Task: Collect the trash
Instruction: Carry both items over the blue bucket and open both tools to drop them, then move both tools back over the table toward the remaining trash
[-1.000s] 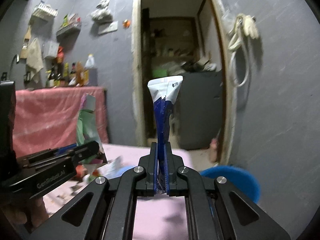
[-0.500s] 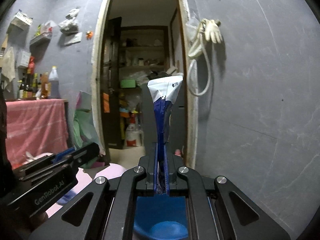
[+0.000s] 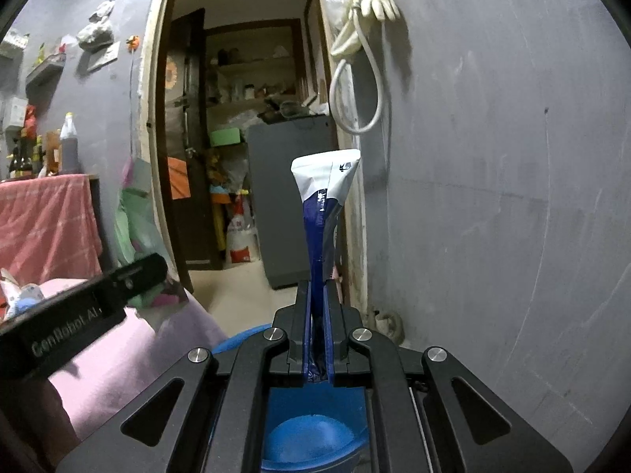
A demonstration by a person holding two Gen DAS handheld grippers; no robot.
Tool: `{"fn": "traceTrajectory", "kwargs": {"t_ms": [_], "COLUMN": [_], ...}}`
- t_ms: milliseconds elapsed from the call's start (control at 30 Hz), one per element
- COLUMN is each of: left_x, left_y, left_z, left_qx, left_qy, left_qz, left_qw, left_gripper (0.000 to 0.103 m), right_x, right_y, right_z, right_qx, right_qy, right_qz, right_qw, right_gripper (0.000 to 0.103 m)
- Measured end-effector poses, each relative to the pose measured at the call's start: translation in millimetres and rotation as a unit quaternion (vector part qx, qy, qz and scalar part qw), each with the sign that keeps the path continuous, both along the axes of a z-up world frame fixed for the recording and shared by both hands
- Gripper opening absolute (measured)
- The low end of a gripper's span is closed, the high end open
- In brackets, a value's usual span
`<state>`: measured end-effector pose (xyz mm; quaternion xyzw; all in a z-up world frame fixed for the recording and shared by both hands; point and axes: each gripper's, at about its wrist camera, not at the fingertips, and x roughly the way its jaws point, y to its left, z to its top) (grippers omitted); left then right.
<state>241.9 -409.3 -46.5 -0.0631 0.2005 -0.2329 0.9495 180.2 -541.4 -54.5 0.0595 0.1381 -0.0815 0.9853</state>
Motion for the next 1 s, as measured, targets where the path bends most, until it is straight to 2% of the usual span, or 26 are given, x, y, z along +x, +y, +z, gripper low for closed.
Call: {"fn": "traceTrajectory", "kwargs": {"t_ms": [367, 533, 600, 800, 933, 967, 1000], "left_x": [42, 57, 59, 54, 42, 37, 33], "left_y": [-16, -14, -11, -3, 4, 7, 10], "left_z": [-44, -57, -57, -48, -28, -22, -13], "left_qx": [0.040, 0.041, 0.038, 0.020, 0.007, 0.004, 0.000], "left_qy": [0.061, 0.095, 0.101, 0.096, 0.066, 0.058, 0.047], "left_qz": [0.015, 0.017, 0.021, 0.023, 0.012, 0.009, 0.007], "left_qw": [0.9972, 0.9945, 0.9940, 0.9949, 0.9977, 0.9982, 0.9989], "left_gripper": [0.021, 0.030, 0.038, 0.041, 0.046, 0.051, 0.056], "right_x": [25, 38, 38, 34, 23, 20, 14], "right_y": [-14, -18, -20, -23, -22, -21, -18], "right_z": [-26, -32, -34, -24, -1, 5, 13], "right_qx": [0.021, 0.035, 0.040, 0.030, 0.021, 0.018, 0.013], "right_qy": [0.042, 0.065, 0.068, 0.074, 0.052, 0.046, 0.037], "right_qz": [0.003, -0.001, -0.003, -0.016, -0.030, -0.033, -0.035], "right_qw": [0.999, 0.997, 0.997, 0.997, 0.998, 0.998, 0.999], "right_gripper": [0.004, 0.005, 0.006, 0.007, 0.008, 0.012, 0.022]}}
